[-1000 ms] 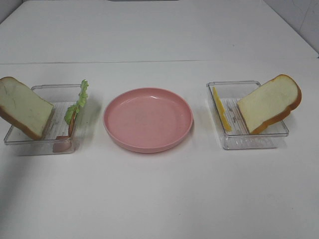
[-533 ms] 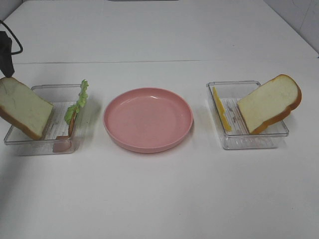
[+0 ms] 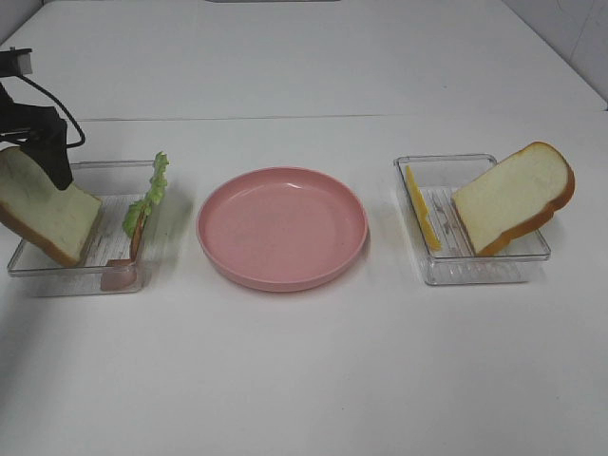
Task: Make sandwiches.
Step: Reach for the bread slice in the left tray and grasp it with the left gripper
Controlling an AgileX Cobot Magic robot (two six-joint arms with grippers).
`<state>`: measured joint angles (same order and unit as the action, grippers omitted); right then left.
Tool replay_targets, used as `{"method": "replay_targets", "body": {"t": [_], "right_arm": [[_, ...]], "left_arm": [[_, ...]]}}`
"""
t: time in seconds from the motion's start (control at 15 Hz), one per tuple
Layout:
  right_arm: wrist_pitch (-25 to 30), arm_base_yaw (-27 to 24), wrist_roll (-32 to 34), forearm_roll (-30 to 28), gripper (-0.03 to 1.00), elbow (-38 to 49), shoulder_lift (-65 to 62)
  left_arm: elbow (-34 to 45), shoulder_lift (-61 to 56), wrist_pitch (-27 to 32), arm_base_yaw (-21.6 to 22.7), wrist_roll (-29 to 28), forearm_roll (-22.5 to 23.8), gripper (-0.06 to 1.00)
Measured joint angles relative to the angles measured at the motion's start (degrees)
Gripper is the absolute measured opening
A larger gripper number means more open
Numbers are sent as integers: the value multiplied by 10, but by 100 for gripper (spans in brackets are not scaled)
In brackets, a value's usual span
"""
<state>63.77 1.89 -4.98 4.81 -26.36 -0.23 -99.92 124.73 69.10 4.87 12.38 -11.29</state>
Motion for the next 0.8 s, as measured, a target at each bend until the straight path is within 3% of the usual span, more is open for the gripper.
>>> {"method": "replay_targets", "body": {"t": [0.13, 0.2, 0.27, 0.47, 0.8], "right_arm": [[0, 0, 0, 0, 80, 0, 0], [0, 0, 0, 0, 80, 0, 0], [0, 0, 0, 0, 80, 0, 0], [0, 0, 0, 1, 80, 0, 0], [0, 0, 0, 1, 80, 0, 0]], "left_arm": [[0, 13, 0, 0, 4, -3, 98], [0, 15, 0, 0, 14, -4, 89], [0, 15, 0, 0, 18, -7, 78], [-1, 15, 1, 0, 22, -17, 21], [-3, 15, 3, -2, 18, -18, 19]]}}
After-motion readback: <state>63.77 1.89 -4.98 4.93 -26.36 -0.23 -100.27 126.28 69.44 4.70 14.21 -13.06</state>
